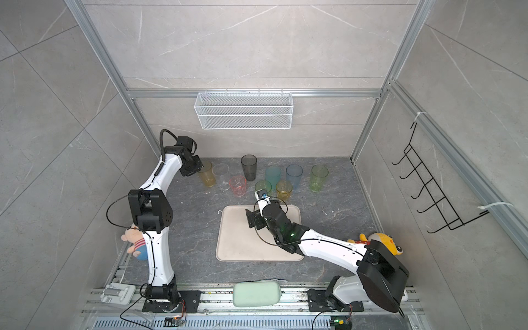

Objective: Place the glasses into the tray
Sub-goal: Pick up the glass from the top-left of the table.

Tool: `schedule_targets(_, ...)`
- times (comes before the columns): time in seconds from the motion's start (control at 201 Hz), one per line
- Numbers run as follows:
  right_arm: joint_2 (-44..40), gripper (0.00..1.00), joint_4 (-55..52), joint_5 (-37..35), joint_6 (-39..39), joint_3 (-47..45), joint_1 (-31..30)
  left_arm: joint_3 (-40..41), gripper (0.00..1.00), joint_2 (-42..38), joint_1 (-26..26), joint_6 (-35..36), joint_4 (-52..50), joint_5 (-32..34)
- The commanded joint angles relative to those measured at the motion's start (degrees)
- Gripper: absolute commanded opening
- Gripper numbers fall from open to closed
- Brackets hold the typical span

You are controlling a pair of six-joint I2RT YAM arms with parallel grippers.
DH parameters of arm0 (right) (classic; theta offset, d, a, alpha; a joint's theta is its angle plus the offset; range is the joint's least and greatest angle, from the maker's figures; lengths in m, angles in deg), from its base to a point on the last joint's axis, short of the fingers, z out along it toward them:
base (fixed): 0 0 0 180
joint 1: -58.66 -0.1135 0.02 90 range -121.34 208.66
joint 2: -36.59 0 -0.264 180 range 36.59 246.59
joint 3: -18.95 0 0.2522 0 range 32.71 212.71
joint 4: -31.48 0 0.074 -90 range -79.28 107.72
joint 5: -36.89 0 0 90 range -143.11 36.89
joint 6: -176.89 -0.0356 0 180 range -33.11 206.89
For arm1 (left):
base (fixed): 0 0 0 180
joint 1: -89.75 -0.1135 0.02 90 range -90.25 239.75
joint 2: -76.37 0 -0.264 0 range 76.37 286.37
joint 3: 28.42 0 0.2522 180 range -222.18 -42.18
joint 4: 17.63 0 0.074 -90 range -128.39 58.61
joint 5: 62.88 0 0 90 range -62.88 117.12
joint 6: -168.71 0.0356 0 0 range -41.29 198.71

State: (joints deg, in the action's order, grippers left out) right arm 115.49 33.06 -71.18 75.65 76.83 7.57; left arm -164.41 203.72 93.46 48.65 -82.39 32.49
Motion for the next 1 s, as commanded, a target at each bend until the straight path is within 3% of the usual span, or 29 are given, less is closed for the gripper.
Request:
schedule_targets(0.0, 1.26, 0.97, 1.45, -1.87, 1.34, 0.93, -0.50, -1.65, 0.22, 0.62, -0.36, -0.54, -0.02, -0.71)
schedule_targets(0.244, 2.63, 0.97, 1.29, -2.89, 1.16, 1.54, -1.07, -2.08, 0.17, 1.06, -0.36, -0.28, 0.05, -0.88)
schedule_targets(0.568, 3.98, 0.97, -3.31, -9.03, 0.47, 4.38, -2.13, -2.34, 0.15, 1.06, -0.45, 0.68, 0.51, -1.49)
schedule_targets(0.991, 4.20, 0.97, -4.87, -10.93, 0.58, 5.26, -2.53, -0.28, 0.13, -0.70, -0.54, 2.69, 0.08, -3.73)
